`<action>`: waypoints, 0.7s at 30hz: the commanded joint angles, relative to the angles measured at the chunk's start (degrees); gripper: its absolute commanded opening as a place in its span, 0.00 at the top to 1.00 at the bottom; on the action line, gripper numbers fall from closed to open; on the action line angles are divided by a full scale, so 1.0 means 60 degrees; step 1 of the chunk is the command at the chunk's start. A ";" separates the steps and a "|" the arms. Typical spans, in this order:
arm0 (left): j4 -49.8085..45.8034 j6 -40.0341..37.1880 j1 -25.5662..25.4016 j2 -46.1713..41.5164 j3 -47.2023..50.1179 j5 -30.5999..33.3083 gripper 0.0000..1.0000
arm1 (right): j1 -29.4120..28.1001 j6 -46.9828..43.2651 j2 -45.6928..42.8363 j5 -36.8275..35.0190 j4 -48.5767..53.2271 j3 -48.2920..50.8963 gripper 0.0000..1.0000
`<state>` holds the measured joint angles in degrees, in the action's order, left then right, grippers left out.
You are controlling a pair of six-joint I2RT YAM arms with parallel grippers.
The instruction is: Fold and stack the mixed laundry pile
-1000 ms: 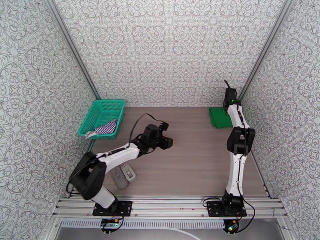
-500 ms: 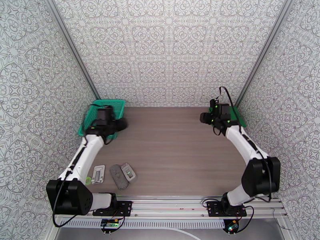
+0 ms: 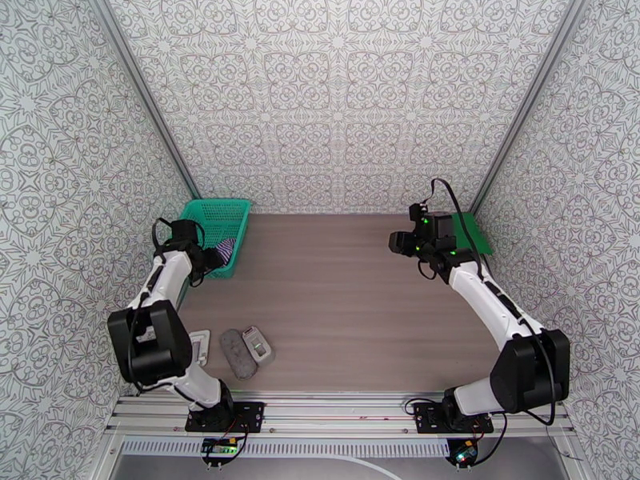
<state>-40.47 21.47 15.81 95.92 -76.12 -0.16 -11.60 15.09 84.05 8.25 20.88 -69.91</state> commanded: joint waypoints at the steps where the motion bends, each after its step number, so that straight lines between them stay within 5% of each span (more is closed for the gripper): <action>1: 0.0252 0.0022 0.0038 0.0347 -0.0496 -0.0302 0.51 | -0.0115 0.0033 -0.0080 0.0250 0.0216 0.0148 0.39; 12: 0.0526 0.0035 0.0042 0.0265 -0.0750 -0.0413 1.00 | -0.0206 0.0044 0.0215 0.0233 0.0298 -0.0080 0.40; 21: 0.2106 -0.0093 0.0045 -0.1767 -0.0779 -0.1203 1.00 | -0.0221 0.0227 0.0244 0.0075 0.0402 -0.0253 0.40</action>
<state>-33.39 22.02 15.81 90.32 -78.76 -3.44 -12.40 15.27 84.93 9.26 22.17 -69.82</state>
